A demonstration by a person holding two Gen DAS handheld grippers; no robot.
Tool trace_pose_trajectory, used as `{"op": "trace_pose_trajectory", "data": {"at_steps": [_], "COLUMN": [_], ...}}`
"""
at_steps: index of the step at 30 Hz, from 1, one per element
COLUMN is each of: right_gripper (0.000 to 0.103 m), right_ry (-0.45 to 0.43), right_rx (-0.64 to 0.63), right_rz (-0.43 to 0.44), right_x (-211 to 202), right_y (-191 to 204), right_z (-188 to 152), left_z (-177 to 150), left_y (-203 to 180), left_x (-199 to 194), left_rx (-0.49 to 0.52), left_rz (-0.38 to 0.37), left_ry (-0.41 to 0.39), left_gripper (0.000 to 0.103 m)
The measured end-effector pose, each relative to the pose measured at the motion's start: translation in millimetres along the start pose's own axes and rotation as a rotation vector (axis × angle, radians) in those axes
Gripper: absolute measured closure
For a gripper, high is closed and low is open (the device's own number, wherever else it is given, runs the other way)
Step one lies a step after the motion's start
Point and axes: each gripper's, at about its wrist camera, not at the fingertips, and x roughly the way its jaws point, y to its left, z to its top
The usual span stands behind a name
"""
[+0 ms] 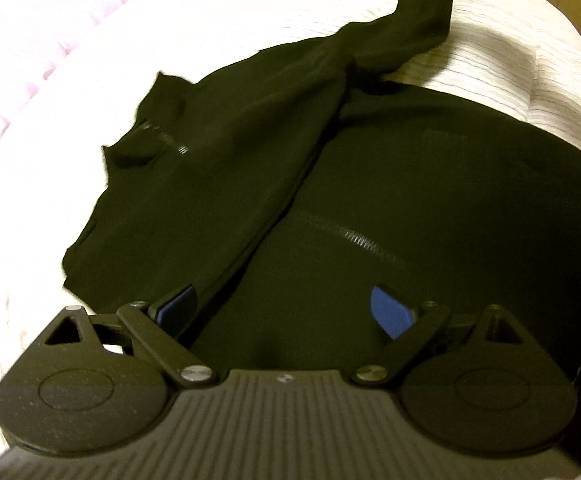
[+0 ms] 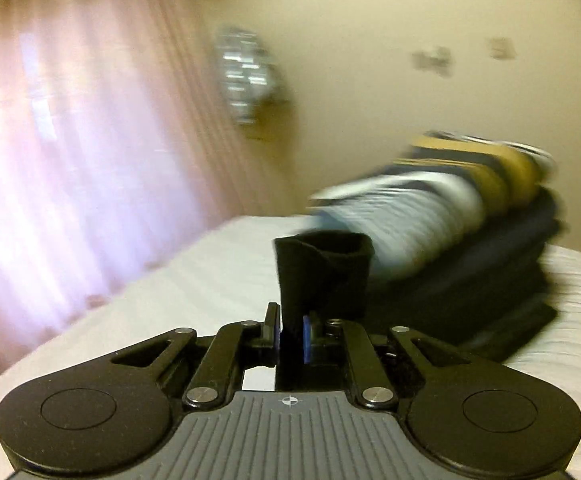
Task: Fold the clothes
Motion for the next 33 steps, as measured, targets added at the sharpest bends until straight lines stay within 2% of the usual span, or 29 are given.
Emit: {"op": "trace_pose_trajectory", "data": {"at_steps": [2, 4, 6, 7, 9, 10, 11, 12, 13, 14, 15, 17, 20, 25, 28, 30, 33], "right_gripper": [0.093, 0.093, 0.093, 0.093, 0.093, 0.092, 0.091, 0.074, 0.036, 0.019, 0.014, 0.014, 0.014, 0.013, 0.014, 0.014, 0.013], "right_ry": [-0.020, -0.041, -0.032, -0.004, 0.077, 0.142, 0.218, 0.289, 0.354, 0.410, 0.455, 0.525, 0.595, 0.661, 0.679, 0.679, 0.683], "right_rx": [-0.112, -0.245, -0.371, -0.433, -0.526, -0.577, -0.637, -0.698, -0.734, -0.733, -0.712, -0.686, -0.618, -0.509, -0.444, -0.405, -0.362], "right_rz": [0.139, 0.314, 0.530, 0.654, 0.832, 0.892, 0.911, 0.908, 0.904, 0.905, 0.912, 0.875, 0.773, 0.508, 0.359, 0.297, 0.227], "right_x": [-16.8, -40.5, -71.5, -85.9, -102.1, -105.2, -105.4, -105.3, -104.8, -103.5, -103.4, -100.8, -89.5, -64.6, -49.8, -46.1, -33.8], "right_y": [64.1, 133.8, 200.8, 232.5, 278.1, 296.5, 310.2, 321.3, 327.9, 328.5, 325.9, 316.2, 288.1, 229.0, 196.0, 173.8, 145.5], "right_z": [-13.4, -31.6, -62.3, -84.3, -135.0, -162.2, -189.3, -215.5, -236.0, -249.0, -257.9, -265.5, -257.9, -236.8, -219.9, -210.0, -199.8], "left_z": [-14.4, -31.0, -49.0, -58.1, -77.2, -86.9, -96.3, -104.6, -112.4, -118.9, -124.6, -131.4, -125.4, -93.1, -71.1, -56.5, -39.8], "left_y": [10.1, 21.0, 31.4, 36.4, 45.7, 50.5, 55.1, 59.3, 63.2, 66.2, 69.0, 74.3, 82.2, 104.9, 129.3, 147.8, 165.8], "left_x": [-10.1, -18.8, -25.5, -29.0, -37.2, -41.8, -45.9, -49.0, -51.6, -52.7, -53.1, -49.9, -39.0, -3.4, 27.3, 52.2, 93.3], "left_rx": [-0.031, -0.065, -0.103, -0.122, -0.156, -0.173, -0.189, -0.206, -0.221, -0.237, -0.251, -0.272, -0.292, -0.341, -0.403, -0.442, -0.473], "left_rz": [0.015, 0.038, 0.061, 0.072, 0.093, 0.105, 0.118, 0.128, 0.137, 0.143, 0.148, 0.152, 0.131, 0.043, -0.029, -0.082, -0.172], "left_ry": [-0.002, 0.002, 0.019, 0.027, 0.042, 0.049, 0.055, 0.062, 0.069, 0.077, 0.085, 0.096, 0.083, 0.029, 0.006, 0.005, 0.069], "left_gripper": [0.011, 0.011, 0.011, 0.011, 0.011, 0.011, 0.011, 0.011, 0.011, 0.011, 0.011, 0.011, 0.011, 0.013, 0.020, 0.024, 0.038]}}
